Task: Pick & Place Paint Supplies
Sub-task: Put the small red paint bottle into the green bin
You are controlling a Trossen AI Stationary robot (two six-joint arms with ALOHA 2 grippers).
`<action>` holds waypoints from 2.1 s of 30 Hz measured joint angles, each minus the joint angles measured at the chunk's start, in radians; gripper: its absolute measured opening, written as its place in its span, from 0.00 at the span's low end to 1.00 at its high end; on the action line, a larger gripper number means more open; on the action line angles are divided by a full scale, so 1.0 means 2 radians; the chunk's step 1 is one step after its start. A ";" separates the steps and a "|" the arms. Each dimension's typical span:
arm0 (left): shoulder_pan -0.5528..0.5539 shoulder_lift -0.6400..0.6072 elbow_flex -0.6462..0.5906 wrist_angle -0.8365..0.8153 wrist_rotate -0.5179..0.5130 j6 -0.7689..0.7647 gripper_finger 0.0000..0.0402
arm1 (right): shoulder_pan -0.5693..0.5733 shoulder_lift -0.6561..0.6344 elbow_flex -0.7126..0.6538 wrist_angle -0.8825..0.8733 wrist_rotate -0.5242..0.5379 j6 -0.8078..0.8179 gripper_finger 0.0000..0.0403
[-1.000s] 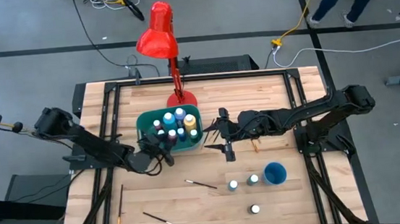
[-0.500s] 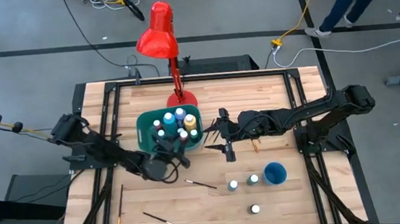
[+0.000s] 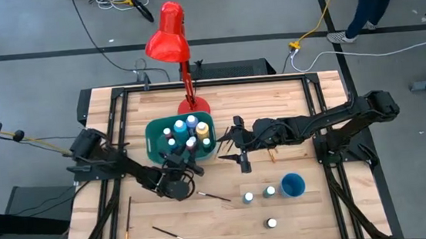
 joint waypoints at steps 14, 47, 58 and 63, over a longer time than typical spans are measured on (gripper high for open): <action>0.022 0.036 0.000 -0.004 0.063 -0.045 0.40 | 0.000 0.000 0.000 0.002 0.000 0.000 0.66; 0.056 0.034 0.001 -0.003 0.178 -0.051 0.50 | 0.000 0.000 0.000 -0.001 -0.001 0.000 0.66; 0.056 0.035 0.000 0.002 0.179 -0.050 0.49 | 0.000 0.000 0.000 -0.001 -0.001 0.000 0.66; 0.056 0.035 0.000 0.010 0.178 -0.043 0.49 | 0.000 0.000 0.000 -0.001 -0.001 0.000 0.66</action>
